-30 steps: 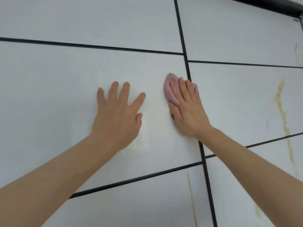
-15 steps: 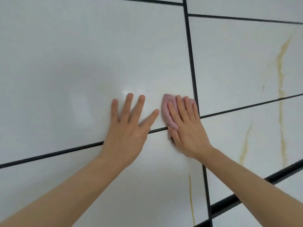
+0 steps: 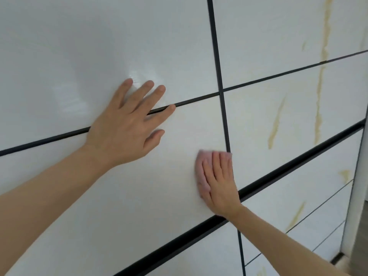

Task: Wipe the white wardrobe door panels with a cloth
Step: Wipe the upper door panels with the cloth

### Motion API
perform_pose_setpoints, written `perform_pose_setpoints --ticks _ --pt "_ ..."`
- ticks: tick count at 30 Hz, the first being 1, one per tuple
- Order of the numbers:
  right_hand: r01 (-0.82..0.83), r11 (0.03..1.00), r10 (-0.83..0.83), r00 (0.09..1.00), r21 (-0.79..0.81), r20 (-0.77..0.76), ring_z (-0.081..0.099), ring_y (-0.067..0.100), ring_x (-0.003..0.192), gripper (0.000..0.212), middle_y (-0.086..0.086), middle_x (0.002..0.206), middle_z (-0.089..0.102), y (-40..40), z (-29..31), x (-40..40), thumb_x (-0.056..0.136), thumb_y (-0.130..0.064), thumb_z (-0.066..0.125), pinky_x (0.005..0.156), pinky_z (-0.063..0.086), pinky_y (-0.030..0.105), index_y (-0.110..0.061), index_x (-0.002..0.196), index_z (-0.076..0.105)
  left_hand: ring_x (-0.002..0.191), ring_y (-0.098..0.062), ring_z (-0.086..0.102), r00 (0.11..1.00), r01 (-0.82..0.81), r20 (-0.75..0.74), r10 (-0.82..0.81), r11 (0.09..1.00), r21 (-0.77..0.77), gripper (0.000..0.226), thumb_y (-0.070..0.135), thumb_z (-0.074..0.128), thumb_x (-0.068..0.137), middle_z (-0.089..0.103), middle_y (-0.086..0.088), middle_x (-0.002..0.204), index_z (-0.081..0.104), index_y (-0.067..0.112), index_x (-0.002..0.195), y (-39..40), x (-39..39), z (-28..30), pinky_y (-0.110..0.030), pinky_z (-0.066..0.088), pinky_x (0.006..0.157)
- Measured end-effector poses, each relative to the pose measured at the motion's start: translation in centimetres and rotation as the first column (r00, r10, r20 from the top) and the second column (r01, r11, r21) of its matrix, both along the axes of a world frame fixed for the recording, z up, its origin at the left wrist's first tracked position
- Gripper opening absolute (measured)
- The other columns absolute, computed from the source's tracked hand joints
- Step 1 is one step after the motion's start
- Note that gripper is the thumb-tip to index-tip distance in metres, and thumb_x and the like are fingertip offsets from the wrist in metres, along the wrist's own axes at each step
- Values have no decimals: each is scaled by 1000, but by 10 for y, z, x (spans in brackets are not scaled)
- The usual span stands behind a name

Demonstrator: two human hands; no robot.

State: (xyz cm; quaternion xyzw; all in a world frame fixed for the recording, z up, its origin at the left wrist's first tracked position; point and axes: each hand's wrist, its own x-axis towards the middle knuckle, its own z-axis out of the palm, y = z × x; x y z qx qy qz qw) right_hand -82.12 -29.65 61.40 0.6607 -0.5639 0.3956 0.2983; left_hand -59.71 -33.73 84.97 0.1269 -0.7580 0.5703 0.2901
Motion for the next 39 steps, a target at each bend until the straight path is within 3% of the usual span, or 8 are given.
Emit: perform_pose_setpoints --ticks 5,11,14,20,24,28,31,39 --pt "42 955 -1 991 -294 137 9 45 155 61 27 166 14 -16 140 4 106 -30 26 122 10 65 0 158 16 144 -39 39 999 52 -6 -53 999 -8 48 37 49 101 42 -18 155 55 17 143 -2 -4 -2 -64 28 115" --pt "56 992 -5 912 -113 409 12 53 150 61 18 167 7 11 -89 45 107 -23 18 112 18 77 -6 163 -3 144 -39 38 999 35 1 -35 999 -13 46 34 47 101 43 -18 155 55 17 143 -2 -6 -3 -62 27 116" --pt "91 994 -22 739 -67 673 -7 39 156 66 6 171 -13 4 -89 61 107 -29 21 118 7 69 -16 162 -12 145 -39 38 999 36 9 -36 999 -15 46 32 46 101 42 -17 155 55 18 144 -2 -8 -2 -62 27 116" --pt "40 948 57 954 -317 293 7 46 154 57 23 167 9 -21 101 55 108 -27 20 123 4 65 -3 160 14 143 -38 40 999 30 -14 -30 1000 -1 45 29 42 103 44 -18 154 55 14 143 -1 -11 -2 -61 29 115" --pt "44 944 64 948 -327 311 4 46 155 57 23 168 9 -24 65 67 108 -25 19 123 7 65 -2 160 16 140 -39 43 999 39 -33 -39 999 7 42 21 43 100 48 -20 150 57 8 138 0 -12 -3 -59 31 115" --pt "144 977 -3 743 -156 669 26 62 141 71 22 166 10 -7 -91 109 97 -16 27 118 12 59 -7 163 1 141 -39 42 999 36 -15 -36 999 23 42 20 43 99 47 -20 151 59 8 136 1 -11 -2 -58 29 116" --pt "141 985 -1 580 -99 815 4 47 154 74 15 170 -10 -10 -66 119 99 -23 23 125 -5 46 -23 162 -16 142 -39 40 999 36 -6 -36 998 45 44 19 42 96 46 -20 151 59 8 135 3 -11 -1 -58 27 117" --pt "79 962 47 897 -263 440 -6 34 157 62 12 170 -4 -18 119 108 104 -25 21 125 -4 55 -9 162 5 141 -39 42 995 103 -1 -105 972 210 52 15 34 93 49 -22 148 56 3 139 18 16 2 -54 27 120"
